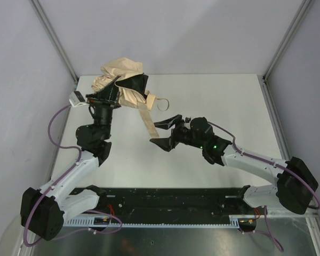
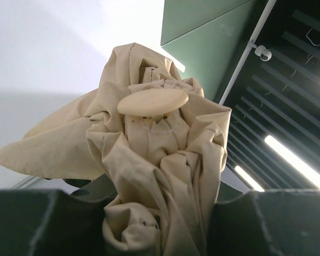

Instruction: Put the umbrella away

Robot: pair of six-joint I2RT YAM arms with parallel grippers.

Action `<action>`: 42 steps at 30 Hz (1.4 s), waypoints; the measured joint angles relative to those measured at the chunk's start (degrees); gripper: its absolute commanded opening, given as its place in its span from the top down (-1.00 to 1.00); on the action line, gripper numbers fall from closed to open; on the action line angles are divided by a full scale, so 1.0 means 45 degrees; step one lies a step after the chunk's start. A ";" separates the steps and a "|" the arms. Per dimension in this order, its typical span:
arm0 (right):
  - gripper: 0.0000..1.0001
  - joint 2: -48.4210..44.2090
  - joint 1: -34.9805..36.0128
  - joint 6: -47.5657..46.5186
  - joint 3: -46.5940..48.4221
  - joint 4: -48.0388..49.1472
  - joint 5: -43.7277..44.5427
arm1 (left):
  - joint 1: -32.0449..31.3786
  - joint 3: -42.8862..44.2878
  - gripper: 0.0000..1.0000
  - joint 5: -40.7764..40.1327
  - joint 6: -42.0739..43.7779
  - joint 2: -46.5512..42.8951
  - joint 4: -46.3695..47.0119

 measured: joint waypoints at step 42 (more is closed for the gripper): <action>1.00 0.3803 -0.0525 -0.1622 0.4653 0.1540 -0.2934 | -0.0389 0.0000 1.00 0.0272 -0.1953 0.0651 0.0981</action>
